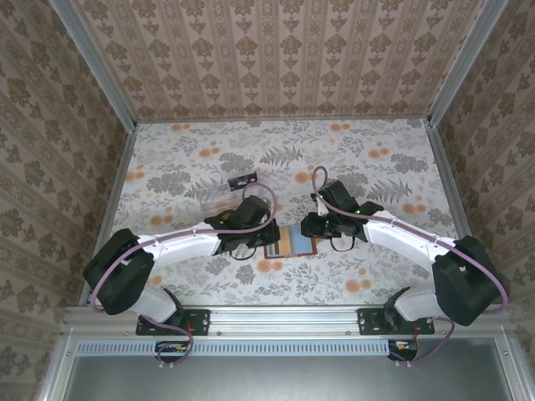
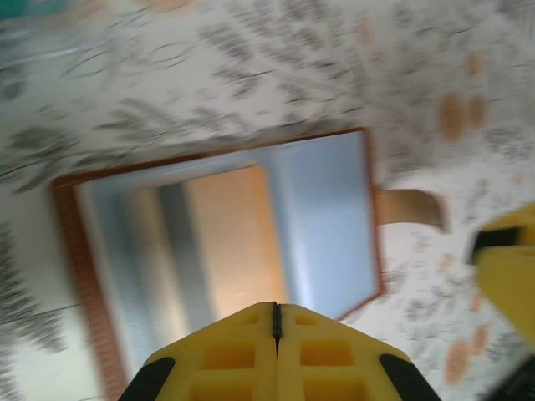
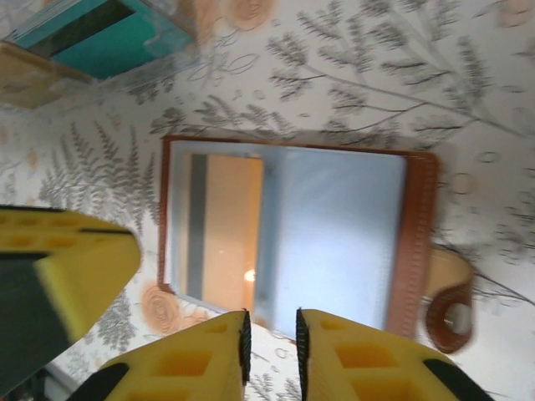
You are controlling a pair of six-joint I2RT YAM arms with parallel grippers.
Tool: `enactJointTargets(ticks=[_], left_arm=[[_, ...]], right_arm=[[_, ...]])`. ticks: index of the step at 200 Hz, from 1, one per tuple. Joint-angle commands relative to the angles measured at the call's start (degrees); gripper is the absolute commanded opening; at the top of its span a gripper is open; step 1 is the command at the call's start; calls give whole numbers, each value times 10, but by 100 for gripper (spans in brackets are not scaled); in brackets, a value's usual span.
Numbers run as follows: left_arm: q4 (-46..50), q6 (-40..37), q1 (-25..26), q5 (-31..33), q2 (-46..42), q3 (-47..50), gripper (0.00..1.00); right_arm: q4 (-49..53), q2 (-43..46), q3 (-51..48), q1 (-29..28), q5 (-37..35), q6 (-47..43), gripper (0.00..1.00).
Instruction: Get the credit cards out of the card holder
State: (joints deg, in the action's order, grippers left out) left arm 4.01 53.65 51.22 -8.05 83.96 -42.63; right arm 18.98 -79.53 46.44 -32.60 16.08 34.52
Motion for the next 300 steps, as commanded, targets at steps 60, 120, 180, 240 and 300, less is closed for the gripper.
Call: enactJointTargets(ticks=[60,120,180,240,300], left_arm=[[1,6,-3,-2,40,23,0],[-3,19,-2,-2,56,33,0],[-7,24,0,-1,57,37,0],[-5,23,1,-3,57,33,0],[20,25,0,10,52,30,0]], right_arm=[[-78,-113,17,-3,114,48,20],[-97,-150,18,-2,127,56,22],[-105,-175,21,-3,134,56,23],[-116,-189,27,-3,148,60,21],[-87,-179,29,7,131,47,0]])
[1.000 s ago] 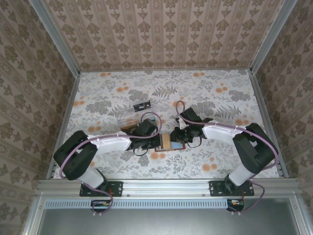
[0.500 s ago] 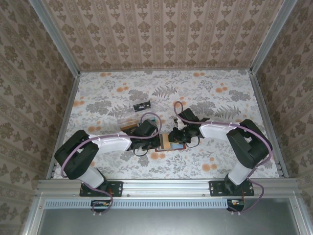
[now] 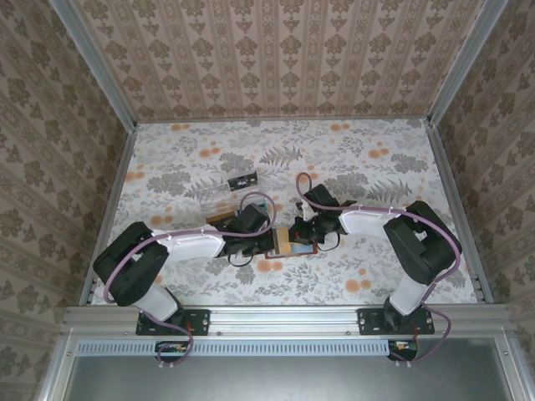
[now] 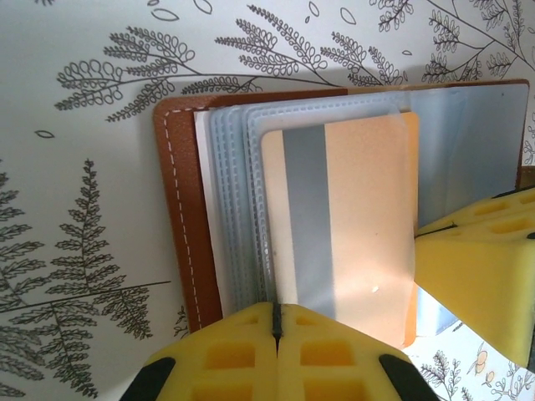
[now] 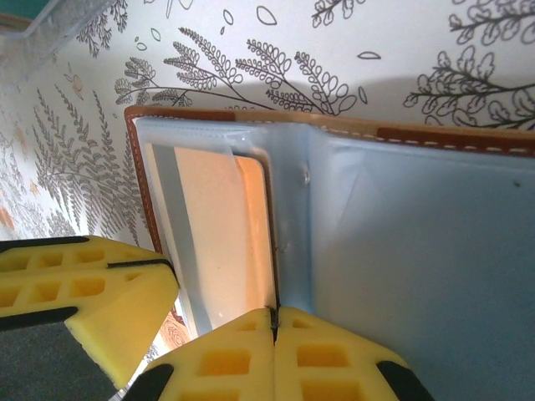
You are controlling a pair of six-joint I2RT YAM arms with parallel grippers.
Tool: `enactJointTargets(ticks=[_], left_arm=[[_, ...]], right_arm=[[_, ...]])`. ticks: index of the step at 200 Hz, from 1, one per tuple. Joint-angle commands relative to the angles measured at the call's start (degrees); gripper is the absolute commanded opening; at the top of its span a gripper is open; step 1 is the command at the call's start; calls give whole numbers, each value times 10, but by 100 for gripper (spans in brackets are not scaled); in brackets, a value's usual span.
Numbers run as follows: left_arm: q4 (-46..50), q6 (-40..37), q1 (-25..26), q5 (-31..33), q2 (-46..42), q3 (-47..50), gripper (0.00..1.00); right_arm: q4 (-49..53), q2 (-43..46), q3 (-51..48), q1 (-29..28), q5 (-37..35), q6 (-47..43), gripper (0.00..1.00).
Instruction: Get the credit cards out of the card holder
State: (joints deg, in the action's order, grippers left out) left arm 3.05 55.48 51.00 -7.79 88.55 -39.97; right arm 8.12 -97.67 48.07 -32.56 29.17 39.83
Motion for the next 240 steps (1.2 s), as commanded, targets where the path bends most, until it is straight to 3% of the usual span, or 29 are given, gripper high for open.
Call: enactJointTargets(ticks=[1,78,90,130,240], left_arm=[[31,6,2,7,7,3,0],[47,3,-3,8,7,3,0],[47,1,-3,6,11,-2,0],[43,-1,-4,-1,22,-10,0],[41,-4,-3,-5,26,-15,0]], right_arm=[[22,3,12,7,0,-7,0],[30,23,-7,32,15,-28,0],[16,19,-11,32,23,-22,13],[-26,-7,-17,32,51,-4,22],[-36,-31,-14,32,58,2,21]])
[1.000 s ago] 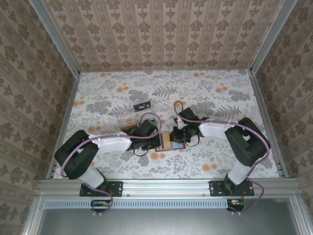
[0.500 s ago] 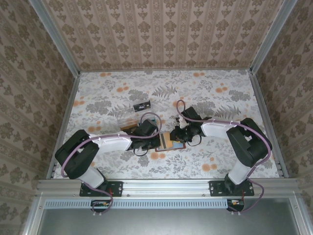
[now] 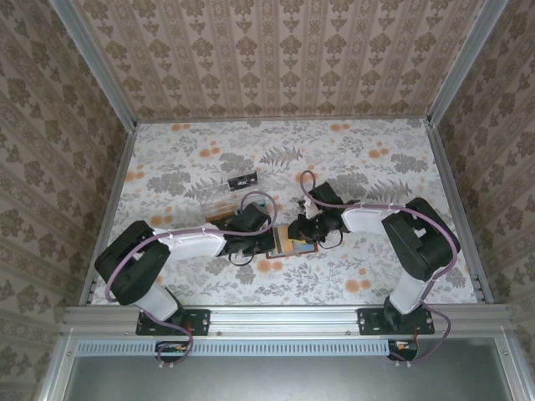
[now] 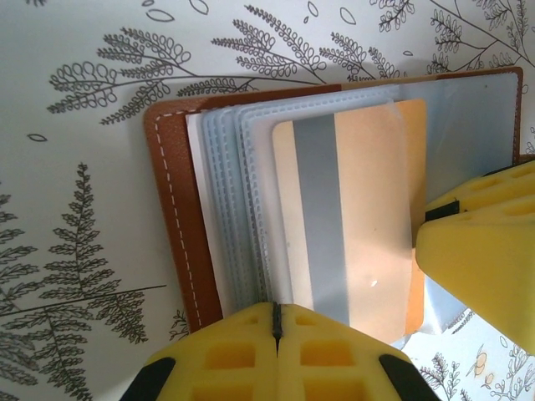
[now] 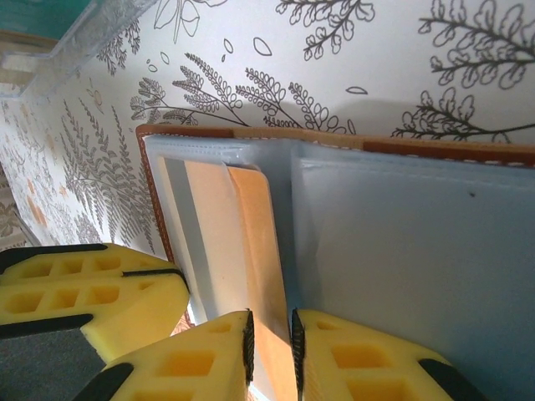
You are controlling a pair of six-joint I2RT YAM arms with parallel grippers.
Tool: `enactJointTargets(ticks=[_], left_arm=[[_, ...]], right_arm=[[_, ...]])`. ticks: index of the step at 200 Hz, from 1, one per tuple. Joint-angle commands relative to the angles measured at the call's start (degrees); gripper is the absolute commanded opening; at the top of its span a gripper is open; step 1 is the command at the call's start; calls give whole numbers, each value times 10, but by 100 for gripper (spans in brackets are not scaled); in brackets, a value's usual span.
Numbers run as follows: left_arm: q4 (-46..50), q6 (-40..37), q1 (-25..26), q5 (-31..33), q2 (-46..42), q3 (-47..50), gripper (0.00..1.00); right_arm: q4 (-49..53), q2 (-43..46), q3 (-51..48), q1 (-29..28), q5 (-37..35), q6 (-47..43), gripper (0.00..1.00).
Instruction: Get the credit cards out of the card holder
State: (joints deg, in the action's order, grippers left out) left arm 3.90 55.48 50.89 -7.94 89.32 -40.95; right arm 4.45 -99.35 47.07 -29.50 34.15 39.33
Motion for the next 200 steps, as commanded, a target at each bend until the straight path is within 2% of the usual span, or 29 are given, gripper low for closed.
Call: enactJointTargets(ticks=[1,31,48,125,173,180,200], left_arm=[[33,-4,-2,-3,18,-5,0],[38,-4,-4,-1,18,-6,0],[41,-4,-5,1,18,-6,0],[45,-10,-13,-2,10,-5,0],[45,-16,-17,-7,-12,-23,0],[43,-15,-18,-10,-18,-26,5],[17,-4,-29,-25,-39,-24,28]], right_arm=[[1,-14,-4,1,7,7,21],[21,-4,-4,4,-14,-3,5],[30,1,-7,11,-15,-7,0],[86,83,-37,62,-35,-39,0],[101,143,-37,72,-25,-41,0],[105,151,-35,73,-24,-42,0],[117,173,-30,77,-24,-44,0]])
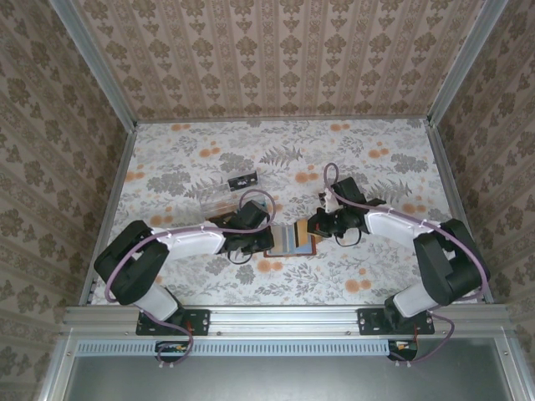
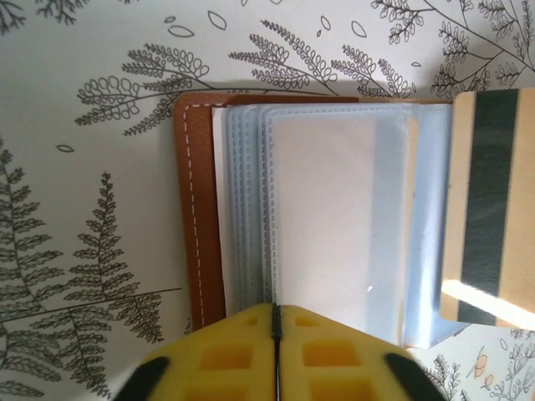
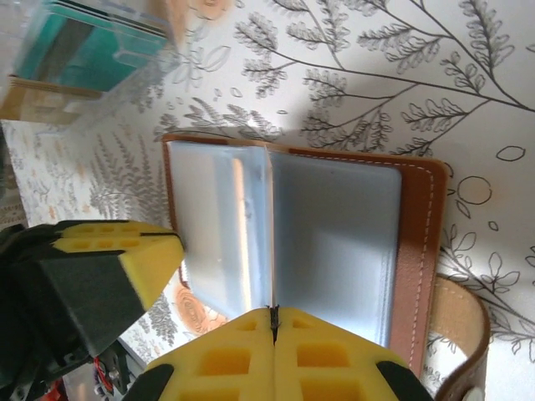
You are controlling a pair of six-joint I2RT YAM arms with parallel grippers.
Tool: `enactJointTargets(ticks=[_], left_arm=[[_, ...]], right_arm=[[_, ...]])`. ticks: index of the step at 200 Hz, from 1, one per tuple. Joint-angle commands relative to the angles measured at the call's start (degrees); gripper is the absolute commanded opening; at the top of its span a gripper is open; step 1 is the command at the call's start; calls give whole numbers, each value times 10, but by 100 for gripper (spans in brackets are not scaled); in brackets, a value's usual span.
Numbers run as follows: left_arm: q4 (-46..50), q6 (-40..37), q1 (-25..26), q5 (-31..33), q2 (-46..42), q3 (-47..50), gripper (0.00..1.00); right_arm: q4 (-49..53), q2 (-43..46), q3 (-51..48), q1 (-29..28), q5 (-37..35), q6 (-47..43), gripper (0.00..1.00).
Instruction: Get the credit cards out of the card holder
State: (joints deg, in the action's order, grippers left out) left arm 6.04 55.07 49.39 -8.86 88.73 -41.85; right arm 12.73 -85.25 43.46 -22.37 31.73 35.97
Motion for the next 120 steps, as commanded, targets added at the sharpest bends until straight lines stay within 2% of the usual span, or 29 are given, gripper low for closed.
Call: enactJointTargets(ticks=[1,18,50,80,120], left_arm=[[-9,1,-15,-18,-34,-14,30],[-74,28,-32,-46,-58,9,48],[-123,45,-57,-66,-109,13,59],[-165,60,-80,-83,-152,20,58],[-247,100,-100,-113,-173,50,51]], right_arm=[[35,33,7,6,1,-11,0],[37,52,9,10,4,-10,0],[38,98,21,16,14,-13,0],[7,131,28,26,35,-6,0],[-71,133,45,36,92,25,0]])
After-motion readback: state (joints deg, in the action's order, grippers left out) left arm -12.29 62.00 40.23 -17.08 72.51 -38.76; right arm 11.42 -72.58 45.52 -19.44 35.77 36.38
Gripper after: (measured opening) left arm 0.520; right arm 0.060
